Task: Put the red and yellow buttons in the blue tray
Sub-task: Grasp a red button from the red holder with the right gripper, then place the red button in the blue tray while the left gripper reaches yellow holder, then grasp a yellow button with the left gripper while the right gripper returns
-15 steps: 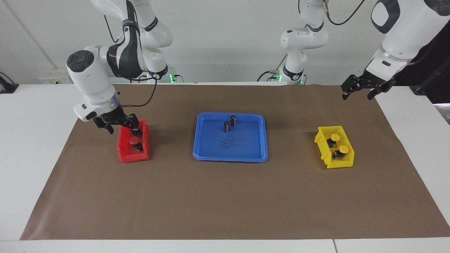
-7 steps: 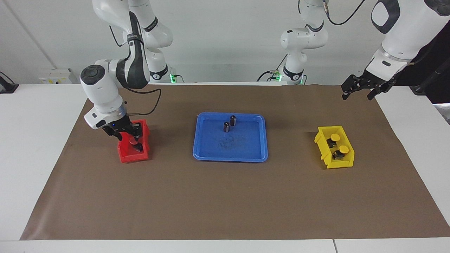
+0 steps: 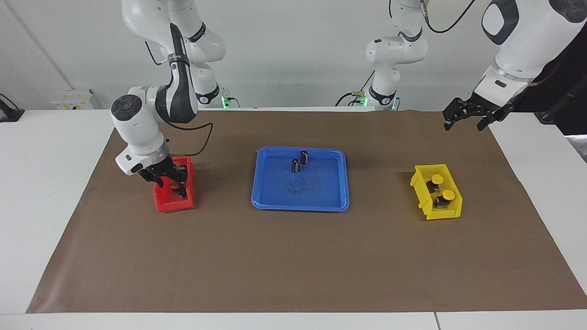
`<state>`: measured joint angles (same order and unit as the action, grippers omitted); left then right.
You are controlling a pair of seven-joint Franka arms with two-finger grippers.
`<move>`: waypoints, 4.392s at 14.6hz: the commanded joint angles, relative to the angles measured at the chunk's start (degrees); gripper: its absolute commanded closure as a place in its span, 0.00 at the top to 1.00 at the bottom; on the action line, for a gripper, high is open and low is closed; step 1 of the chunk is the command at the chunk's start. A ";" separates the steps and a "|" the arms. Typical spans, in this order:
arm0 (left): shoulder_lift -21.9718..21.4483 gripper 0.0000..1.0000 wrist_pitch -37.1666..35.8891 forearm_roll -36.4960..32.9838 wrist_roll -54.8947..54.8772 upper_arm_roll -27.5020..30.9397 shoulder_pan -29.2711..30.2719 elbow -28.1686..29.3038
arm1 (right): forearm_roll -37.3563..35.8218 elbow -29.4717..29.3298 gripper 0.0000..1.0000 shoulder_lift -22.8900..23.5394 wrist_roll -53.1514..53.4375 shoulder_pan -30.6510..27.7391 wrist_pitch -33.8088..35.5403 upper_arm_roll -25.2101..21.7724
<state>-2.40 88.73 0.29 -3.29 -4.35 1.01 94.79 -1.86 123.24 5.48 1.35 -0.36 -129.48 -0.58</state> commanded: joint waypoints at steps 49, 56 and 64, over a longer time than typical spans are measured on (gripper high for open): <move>13.38 0.52 45.48 0.06 3.90 0.83 3.21 22.20 | -1.31 7.13 0.83 -19.51 -0.58 6.20 10.60 0.41; 13.56 0.02 25.52 0.32 8.02 0.66 2.77 7.66 | 0.99 13.86 0.82 -17.70 -15.05 -2.79 1.17 0.32; 14.71 0.02 18.82 6.10 37.89 0.22 -22.24 0.55 | 1.07 14.13 0.69 -13.74 -14.53 -2.72 -1.30 0.32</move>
<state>13.08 103.21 3.48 30.32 -5.10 -16.32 90.42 -2.16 136.91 -7.86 -11.57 -2.37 -129.83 -0.96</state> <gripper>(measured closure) 0.590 0.273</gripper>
